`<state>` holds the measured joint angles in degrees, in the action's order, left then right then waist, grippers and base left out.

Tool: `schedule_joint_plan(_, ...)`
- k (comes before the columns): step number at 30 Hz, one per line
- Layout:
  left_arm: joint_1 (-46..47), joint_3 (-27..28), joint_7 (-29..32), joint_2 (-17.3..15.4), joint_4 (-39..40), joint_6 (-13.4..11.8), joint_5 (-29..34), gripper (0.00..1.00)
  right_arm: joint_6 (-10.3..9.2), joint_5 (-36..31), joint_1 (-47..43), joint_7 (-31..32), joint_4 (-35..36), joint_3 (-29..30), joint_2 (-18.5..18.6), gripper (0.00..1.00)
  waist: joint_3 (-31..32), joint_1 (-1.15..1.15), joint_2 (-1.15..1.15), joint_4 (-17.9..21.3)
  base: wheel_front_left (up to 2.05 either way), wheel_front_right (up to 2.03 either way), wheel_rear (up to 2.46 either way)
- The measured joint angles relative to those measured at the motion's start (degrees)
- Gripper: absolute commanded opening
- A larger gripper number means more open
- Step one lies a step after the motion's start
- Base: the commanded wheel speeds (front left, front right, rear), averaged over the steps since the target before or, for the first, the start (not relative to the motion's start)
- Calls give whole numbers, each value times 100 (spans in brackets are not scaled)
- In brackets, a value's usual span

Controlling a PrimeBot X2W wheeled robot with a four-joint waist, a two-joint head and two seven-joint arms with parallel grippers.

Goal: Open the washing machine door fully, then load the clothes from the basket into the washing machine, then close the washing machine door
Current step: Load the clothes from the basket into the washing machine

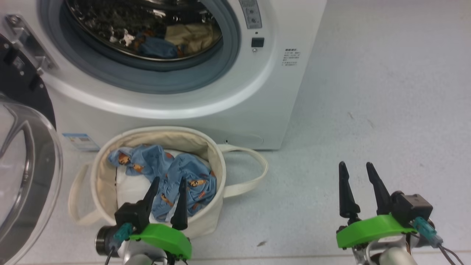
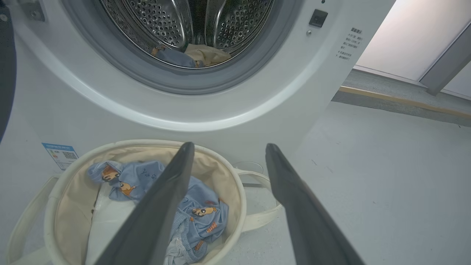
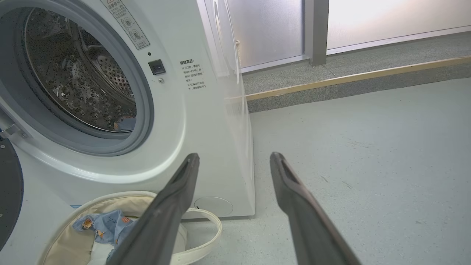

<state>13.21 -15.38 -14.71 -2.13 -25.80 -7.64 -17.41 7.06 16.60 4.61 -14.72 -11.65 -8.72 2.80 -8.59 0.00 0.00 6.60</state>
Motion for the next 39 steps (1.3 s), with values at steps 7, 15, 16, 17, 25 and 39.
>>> schedule_joint_plan(7,530,12,5,2,-811,2,-165,100,0,0,191,0,159,-74,0,100,-425,1,0,35,0,0,0)
schedule_joint_plan(15,1775,179,5,12,-1951,-11,-279,100,0,-4,676,0,408,-111,1,100,-1373,1,0,108,0,0,0)
schedule_joint_plan(16,1949,219,5,13,-2083,-14,-291,100,0,-12,743,0,435,-87,0,100,-1509,1,0,115,0,0,0)
schedule_joint_plan(17,2131,234,5,16,-2237,-23,-293,100,0,-38,818,0,465,-55,1,100,-1650,2,0,122,0,0,0)
schedule_joint_plan(25,3430,565,5,33,-3462,-189,-291,100,0,-54,1376,0,690,4,1,100,-2750,2,0,205,0,0,0)
schedule_joint_plan(39,4843,465,393,-327,-4809,-605,23,100,0,75,1792,0,806,-80,1,100,-4054,1,0,630,0,0,0)
